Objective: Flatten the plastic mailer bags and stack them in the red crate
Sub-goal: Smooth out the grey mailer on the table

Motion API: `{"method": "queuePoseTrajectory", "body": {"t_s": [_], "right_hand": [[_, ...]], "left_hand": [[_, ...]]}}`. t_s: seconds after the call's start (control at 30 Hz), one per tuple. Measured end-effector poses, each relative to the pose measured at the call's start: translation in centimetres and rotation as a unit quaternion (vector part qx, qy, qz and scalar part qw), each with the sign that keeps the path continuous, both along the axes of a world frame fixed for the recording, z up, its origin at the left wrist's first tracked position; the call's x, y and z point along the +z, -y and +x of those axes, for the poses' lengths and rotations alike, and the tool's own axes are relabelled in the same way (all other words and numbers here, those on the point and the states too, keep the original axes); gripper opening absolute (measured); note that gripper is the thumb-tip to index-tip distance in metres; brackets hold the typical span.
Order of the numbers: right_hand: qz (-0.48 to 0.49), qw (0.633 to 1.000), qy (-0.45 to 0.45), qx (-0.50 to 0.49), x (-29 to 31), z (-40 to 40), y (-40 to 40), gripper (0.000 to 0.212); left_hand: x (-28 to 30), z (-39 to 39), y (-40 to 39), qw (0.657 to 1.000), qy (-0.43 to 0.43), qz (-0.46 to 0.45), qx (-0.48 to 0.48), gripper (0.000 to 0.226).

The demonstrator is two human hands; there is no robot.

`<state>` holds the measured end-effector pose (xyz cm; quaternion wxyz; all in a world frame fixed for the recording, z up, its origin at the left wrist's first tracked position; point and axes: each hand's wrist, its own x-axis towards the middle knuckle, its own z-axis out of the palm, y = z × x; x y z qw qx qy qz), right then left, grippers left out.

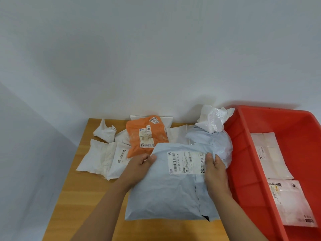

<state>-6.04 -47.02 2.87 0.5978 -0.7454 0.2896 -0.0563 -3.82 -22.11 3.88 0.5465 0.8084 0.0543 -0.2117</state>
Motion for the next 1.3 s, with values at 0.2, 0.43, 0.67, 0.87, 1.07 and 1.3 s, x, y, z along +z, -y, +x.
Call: {"method": "queuePoseTrajectory", "body": {"t_s": [0.2,0.43,0.67,0.87,1.07,1.3], "right_hand": [[0.101,0.995,-0.015,-0.018,-0.2,0.2,1.3,0.026],[0.168,0.985,-0.017,0.043,-0.1,0.4,2.3,0.022],[0.039,0.998,-0.016,0.041,-0.4,1.3,2.5,0.021],[0.013,0.995,-0.012,0.099,0.2,1.4,2.6,0.021],[-0.06,0.94,-0.007,0.335,2.8,1.4,-0.5,0.021],[0.02,0.935,-0.025,0.353,3.8,2.3,-1.9,0.015]], "left_hand": [[0.2,-0.3,-1.4,0.996,-0.048,-0.069,-0.038,0.027],[-0.1,0.6,-2.5,1.0,0.007,-0.019,-0.01,0.023],[-0.5,0.8,-3.2,0.997,0.029,0.068,-0.035,0.041],[-0.6,0.8,-3.3,0.988,0.026,0.146,-0.051,0.03],[1.4,1.1,0.2,0.985,0.075,0.08,-0.13,0.082],[1.5,2.0,2.1,0.984,0.087,0.046,-0.148,0.014]]}}
